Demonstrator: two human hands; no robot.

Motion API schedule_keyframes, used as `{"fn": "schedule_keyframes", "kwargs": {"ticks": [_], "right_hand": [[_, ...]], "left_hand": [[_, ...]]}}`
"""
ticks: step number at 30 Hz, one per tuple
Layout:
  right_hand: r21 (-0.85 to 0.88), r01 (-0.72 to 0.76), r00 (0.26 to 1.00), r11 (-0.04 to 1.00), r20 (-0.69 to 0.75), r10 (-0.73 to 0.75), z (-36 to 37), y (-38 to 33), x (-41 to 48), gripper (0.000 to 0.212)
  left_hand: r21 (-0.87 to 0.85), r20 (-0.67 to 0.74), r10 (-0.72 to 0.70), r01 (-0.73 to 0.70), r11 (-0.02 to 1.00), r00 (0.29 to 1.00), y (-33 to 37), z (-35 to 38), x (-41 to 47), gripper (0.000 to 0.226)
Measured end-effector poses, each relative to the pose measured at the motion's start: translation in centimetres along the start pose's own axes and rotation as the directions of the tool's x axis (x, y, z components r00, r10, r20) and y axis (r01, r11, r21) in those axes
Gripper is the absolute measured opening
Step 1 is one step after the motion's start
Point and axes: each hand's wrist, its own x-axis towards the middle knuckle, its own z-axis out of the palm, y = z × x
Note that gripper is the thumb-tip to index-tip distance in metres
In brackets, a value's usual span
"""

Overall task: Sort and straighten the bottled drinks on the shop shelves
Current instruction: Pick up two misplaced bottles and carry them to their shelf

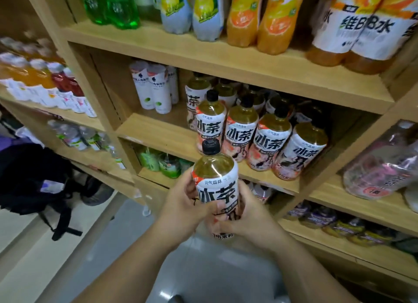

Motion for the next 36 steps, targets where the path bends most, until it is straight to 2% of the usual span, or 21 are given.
{"fn": "schedule_keyframes", "kwargs": {"ticks": [7, 12, 14, 16, 18, 20, 21, 24, 31, 36], "right_hand": [[-0.068, -0.048, 0.995, 0.997, -0.088, 0.042, 2.2, 0.2, 4.2, 0.082], [-0.103, 0.015, 0.972, 0.995, -0.234, -0.039, 0.5, -1.0, 7.3, 0.055], [-0.154, 0.084, 0.950, 0.985, -0.286, -0.125, -0.4, -2.2, 8.7, 0.049], [-0.299, 0.178, 0.890, 0.938, -0.357, -0.283, -1.1, -4.0, 10.1, 0.044], [-0.495, 0.273, 0.780, 0.825, -0.387, -0.491, -1.6, -5.9, 11.6, 0.042], [-0.652, 0.298, 0.695, 0.697, -0.353, -0.626, -1.9, -7.5, 12.7, 0.042], [-0.701, 0.283, 0.681, 0.655, -0.334, -0.652, -2.0, -8.0, 13.3, 0.043], [-0.811, 0.151, 0.700, 0.565, -0.316, -0.641, -1.9, -8.8, 14.9, 0.052], [-0.936, -0.158, 0.670, 0.315, -0.336, -0.662, 0.4, -7.3, 18.0, 0.063], [-0.910, -0.306, 0.637, 0.280, -0.415, -0.650, 1.7, -6.3, 19.2, 0.058]], "left_hand": [[-0.002, -0.067, -0.077, 0.077, 0.997, 0.995, -1.9, -5.1, 2.0, 0.080], [0.046, -0.161, -0.074, 0.082, 0.996, 0.984, -1.3, -7.0, 4.6, 0.078], [0.083, -0.184, -0.040, 0.056, 0.995, 0.982, -0.2, -7.8, 5.7, 0.075], [0.128, -0.214, 0.016, 0.012, 0.992, 0.977, 0.9, -8.4, 6.9, 0.073], [0.160, -0.245, 0.066, -0.026, 0.987, 0.967, 1.5, -9.0, 8.2, 0.072], [0.163, -0.281, 0.093, -0.048, 0.985, 0.955, 1.5, -9.4, 9.3, 0.073], [0.157, -0.296, 0.098, -0.053, 0.986, 0.950, 1.5, -9.6, 9.8, 0.074], [0.147, -0.296, 0.103, -0.061, 0.987, 0.950, 1.4, -10.6, 11.7, 0.073], [0.209, -0.162, 0.111, -0.076, 0.975, 0.980, 1.5, -12.2, 18.2, 0.074], [0.216, -0.042, 0.093, -0.082, 0.973, 0.995, 0.4, -13.3, 22.1, 0.064]]}}
